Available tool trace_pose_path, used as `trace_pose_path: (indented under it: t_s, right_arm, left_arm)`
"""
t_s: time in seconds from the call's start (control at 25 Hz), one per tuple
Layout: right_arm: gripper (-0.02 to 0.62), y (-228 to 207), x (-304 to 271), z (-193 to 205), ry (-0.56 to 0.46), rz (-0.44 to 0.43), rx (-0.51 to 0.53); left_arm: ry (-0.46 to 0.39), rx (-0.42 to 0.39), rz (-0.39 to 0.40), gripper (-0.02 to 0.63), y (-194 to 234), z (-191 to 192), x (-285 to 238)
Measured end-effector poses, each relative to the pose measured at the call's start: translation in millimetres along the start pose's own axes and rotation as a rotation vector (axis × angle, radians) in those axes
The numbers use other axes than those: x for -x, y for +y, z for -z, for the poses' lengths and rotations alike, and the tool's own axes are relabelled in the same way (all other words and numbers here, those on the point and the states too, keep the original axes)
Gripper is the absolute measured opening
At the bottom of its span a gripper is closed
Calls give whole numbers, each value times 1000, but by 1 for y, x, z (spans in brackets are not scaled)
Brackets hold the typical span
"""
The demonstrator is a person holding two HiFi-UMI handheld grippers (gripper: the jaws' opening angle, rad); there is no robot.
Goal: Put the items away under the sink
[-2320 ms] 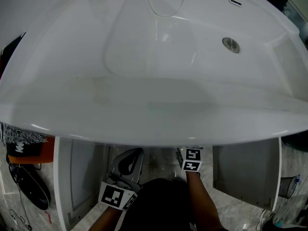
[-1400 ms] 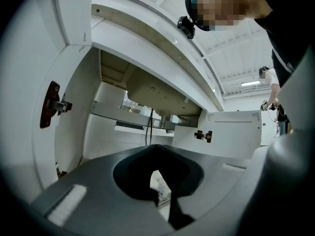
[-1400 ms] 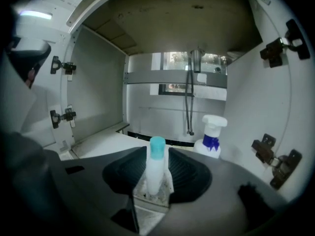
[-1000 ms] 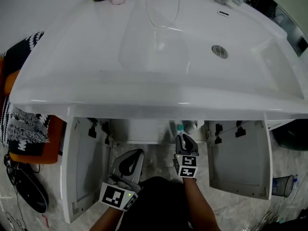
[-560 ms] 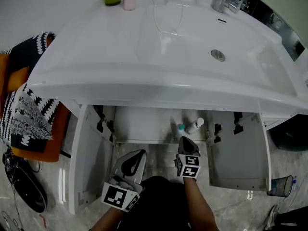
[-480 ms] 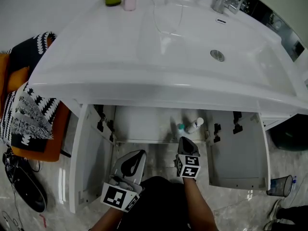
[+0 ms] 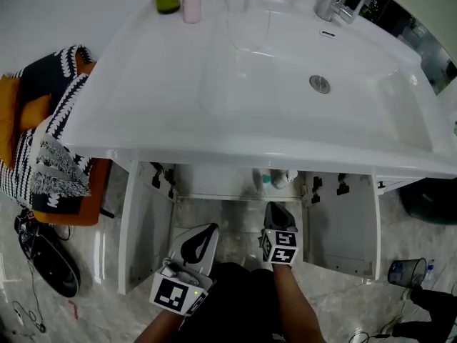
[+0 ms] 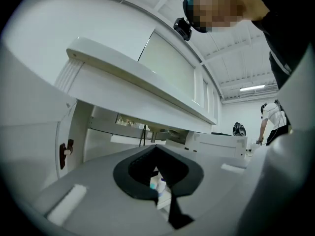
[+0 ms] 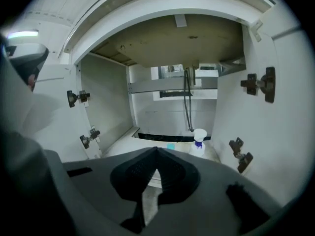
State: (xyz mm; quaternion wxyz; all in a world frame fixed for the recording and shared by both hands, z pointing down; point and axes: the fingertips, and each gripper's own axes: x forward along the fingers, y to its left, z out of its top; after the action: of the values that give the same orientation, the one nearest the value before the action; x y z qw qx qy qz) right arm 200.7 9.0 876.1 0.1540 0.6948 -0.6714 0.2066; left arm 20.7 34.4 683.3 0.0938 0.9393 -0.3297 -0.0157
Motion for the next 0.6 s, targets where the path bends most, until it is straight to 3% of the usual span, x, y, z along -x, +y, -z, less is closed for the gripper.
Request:
trace_pose_path:
  t_s: [0.6]
  right_arm:
    - [15,18,121,-105,105,-57,-15]
  left_arm:
    - [98,29,-47,8,-68,-152,24]
